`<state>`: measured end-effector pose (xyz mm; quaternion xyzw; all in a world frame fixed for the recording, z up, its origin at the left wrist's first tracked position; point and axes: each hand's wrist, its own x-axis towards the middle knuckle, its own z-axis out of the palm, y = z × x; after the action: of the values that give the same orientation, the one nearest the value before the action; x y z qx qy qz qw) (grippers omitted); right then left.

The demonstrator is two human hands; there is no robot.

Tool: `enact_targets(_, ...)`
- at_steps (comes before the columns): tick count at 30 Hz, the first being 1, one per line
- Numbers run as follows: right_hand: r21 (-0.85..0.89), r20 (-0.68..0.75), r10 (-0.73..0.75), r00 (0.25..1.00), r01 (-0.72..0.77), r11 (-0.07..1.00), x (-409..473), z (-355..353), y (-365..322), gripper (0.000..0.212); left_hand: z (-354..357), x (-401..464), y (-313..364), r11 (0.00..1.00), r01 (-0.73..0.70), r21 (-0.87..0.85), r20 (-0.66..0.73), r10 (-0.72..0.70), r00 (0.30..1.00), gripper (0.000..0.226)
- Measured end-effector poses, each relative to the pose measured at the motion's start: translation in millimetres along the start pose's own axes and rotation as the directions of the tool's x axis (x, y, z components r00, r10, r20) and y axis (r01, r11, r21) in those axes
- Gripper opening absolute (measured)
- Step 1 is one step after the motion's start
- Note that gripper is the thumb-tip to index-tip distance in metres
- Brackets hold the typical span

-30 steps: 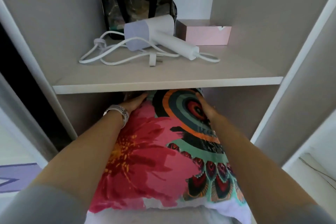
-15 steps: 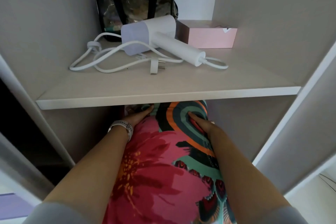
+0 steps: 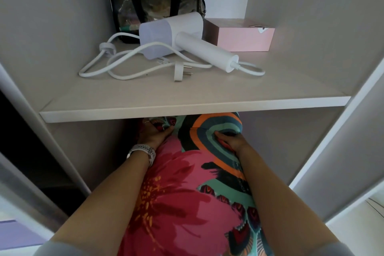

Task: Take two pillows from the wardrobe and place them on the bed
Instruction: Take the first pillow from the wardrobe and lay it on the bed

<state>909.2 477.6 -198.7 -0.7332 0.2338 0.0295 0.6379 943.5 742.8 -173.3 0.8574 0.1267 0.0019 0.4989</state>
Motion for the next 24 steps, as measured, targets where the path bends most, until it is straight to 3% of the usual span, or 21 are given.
enact_targets(8, -0.163, -0.047, -0.168, 0.985, 0.159, 0.974, -23.6, -10.0, -17.8, 0.046, -14.8, -16.7, 15.1, 0.988, -0.117, 0.104, -0.041, 0.122, 0.992, 0.076)
enact_targets(13, -0.117, -0.024, -0.221, 0.975, 0.217, 0.969, -50.4, -22.1, -23.8, 0.045, -26.8, -45.1, 20.6, 0.991, -0.107, 0.081, -0.090, 0.115, 0.989, 0.063)
enact_targets(18, -0.075, 0.019, -0.213, 0.977, 0.214, 0.974, -81.5, -44.5, -23.2, 0.027, -35.6, -96.4, 23.0, 0.996, -0.067, 0.063, -0.138, 0.075, 0.988, 0.065)
enact_targets(24, -0.032, 0.157, -0.232, 0.960, 0.240, 0.970, -124.3, -79.9, -9.0, 0.045, -35.1, -194.6, 24.1, 0.999, -0.040, 0.037, -0.264, 0.048, 0.963, 0.048)
